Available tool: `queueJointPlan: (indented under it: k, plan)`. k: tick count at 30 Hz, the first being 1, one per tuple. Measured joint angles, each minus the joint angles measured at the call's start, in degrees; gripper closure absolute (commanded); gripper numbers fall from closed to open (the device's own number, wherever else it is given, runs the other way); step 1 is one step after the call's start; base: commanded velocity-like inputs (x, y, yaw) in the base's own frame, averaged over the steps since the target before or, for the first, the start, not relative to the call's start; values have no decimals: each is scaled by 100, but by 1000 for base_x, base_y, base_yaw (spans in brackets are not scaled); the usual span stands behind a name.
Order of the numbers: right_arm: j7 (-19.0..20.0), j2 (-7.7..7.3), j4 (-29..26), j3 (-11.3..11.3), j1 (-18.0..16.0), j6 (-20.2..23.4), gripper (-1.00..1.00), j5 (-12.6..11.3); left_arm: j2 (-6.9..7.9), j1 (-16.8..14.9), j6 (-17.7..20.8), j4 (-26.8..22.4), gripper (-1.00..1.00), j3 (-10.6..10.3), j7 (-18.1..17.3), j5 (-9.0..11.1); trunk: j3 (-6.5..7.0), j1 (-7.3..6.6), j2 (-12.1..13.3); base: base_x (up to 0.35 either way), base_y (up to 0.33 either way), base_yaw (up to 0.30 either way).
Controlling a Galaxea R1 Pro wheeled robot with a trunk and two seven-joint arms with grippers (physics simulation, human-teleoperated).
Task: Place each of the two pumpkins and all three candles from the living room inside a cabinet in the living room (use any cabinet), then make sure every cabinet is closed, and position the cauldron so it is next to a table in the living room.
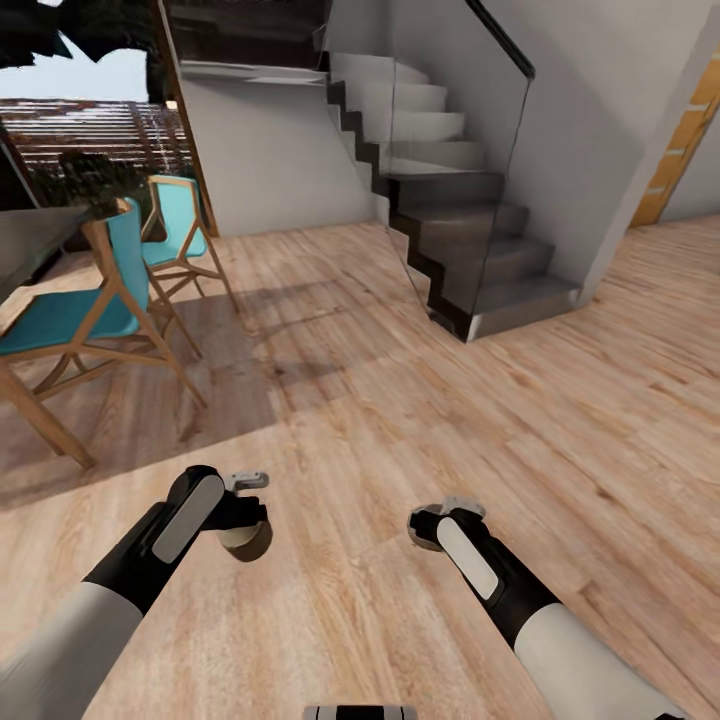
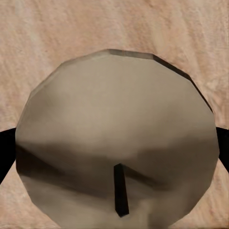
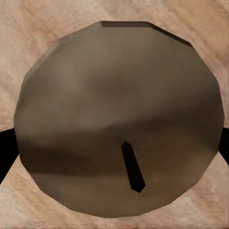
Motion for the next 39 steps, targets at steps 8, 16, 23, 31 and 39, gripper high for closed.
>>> queueJointPlan:
  k: [8, 16, 23, 31, 39]
  plan:
    - [0, 0, 0, 2, 0, 0, 100, 5, 0, 0, 0, 5, 100, 1, 6, 2, 0, -1, 0, -77, 84, 291]
    - [0, 28, 0, 8, 0, -1, 100, 4, 0, 0, -1, -1, 100, 8, 3, 24, 11, -2, 0, -6, 28, 289]
    - [0, 35, 0, 77, 0, -2, 100, 1, 0, 0, -1, -1, 100, 9, 2, 28, 37, -2, 0, 0, 2, 280]
    - [-1, 35, 0, 217, 0, 0, 100, 7, 0, 0, -1, -2, 100, 9, 2, 35, 71, -2, 0, 0, 0, 276]
    - [0, 35, 0, 227, 0, 0, 100, 7, 0, 0, -1, -3, 100, 1, 3, 31, 107, -2, 0, 0, 0, 274]
